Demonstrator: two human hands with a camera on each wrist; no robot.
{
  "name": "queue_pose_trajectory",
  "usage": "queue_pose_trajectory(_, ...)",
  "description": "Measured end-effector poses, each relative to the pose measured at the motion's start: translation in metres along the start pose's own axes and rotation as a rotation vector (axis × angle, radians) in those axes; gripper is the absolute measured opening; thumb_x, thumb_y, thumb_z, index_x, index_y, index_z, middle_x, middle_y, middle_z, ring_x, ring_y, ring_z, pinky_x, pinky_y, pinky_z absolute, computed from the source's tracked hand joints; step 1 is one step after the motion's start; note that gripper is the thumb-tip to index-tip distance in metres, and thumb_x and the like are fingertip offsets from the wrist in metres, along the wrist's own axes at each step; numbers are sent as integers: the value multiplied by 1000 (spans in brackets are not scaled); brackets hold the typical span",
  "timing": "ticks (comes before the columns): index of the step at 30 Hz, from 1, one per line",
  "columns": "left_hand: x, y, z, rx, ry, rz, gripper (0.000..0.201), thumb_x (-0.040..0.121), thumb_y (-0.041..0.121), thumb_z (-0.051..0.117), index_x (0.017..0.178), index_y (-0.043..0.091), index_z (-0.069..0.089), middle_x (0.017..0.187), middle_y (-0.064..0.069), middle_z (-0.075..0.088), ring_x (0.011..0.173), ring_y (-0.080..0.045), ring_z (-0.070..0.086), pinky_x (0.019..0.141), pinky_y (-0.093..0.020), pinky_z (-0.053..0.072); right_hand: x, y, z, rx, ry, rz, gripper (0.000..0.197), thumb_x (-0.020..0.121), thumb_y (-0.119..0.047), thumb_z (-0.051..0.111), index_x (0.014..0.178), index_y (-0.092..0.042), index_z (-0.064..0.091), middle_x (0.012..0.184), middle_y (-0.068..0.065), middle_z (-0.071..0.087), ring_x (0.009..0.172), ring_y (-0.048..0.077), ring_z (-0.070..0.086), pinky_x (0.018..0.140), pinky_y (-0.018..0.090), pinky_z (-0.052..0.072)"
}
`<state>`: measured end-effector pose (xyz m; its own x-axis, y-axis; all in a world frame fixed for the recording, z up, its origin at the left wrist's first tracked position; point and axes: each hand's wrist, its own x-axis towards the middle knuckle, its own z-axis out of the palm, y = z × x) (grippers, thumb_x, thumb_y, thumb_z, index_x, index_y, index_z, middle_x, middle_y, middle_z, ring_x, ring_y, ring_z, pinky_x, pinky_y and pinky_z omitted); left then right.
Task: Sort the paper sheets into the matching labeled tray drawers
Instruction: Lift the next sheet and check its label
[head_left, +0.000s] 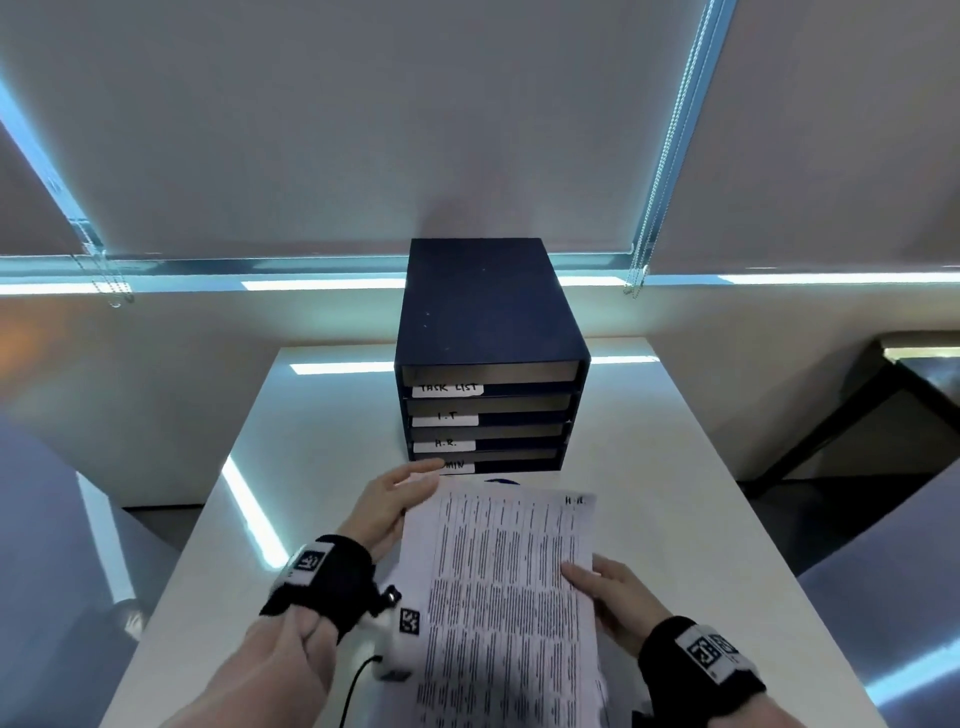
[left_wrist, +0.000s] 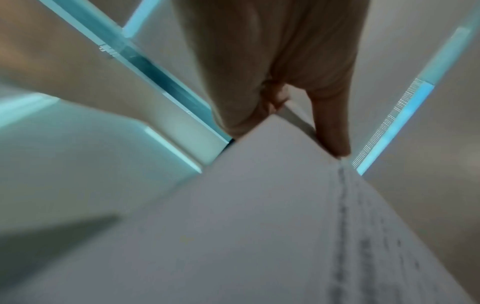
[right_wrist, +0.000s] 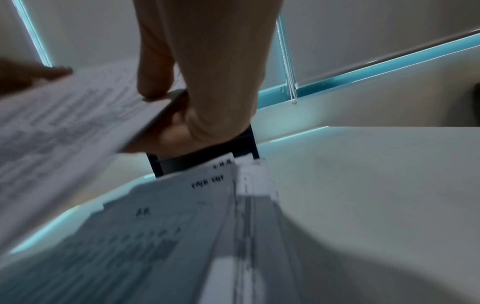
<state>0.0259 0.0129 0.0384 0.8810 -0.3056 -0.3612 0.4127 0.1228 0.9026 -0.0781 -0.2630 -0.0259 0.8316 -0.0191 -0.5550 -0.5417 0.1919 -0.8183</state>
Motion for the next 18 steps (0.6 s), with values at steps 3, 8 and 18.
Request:
queue_pose_trajectory(3, 5, -10, -9, -297, -2, -189, 32, 101, 13, 36, 124, 1, 55, 111, -26, 66, 88, -29, 70, 76, -36, 59, -5, -7, 3, 33, -95, -19, 44, 79, -25, 70, 116, -3, 60, 123, 18, 64, 109, 26, 65, 104, 42, 44)
queue_pose_trajectory(8, 9, -25, -10, -332, 55, -219, 35, 103, 12, 31, 126, -4, 52, 99, -21, 71, 79, -25, 72, 67, -33, 60, -9, -12, 6, 38, -87, -16, 31, 92, -7, 56, 122, 3, 58, 115, 16, 69, 108, 29, 66, 103, 47, 45)
queue_pose_trajectory(18, 32, -16, -11, -337, 193, -174, 39, 103, 14, 30, 135, -6, 42, 129, -28, 52, 102, -35, 58, 87, -46, 50, -14, -9, 13, 46, -109, 12, 61, 90, -4, 59, 144, -11, 34, 139, 10, 53, 126, 28, 54, 109, 45, 40)
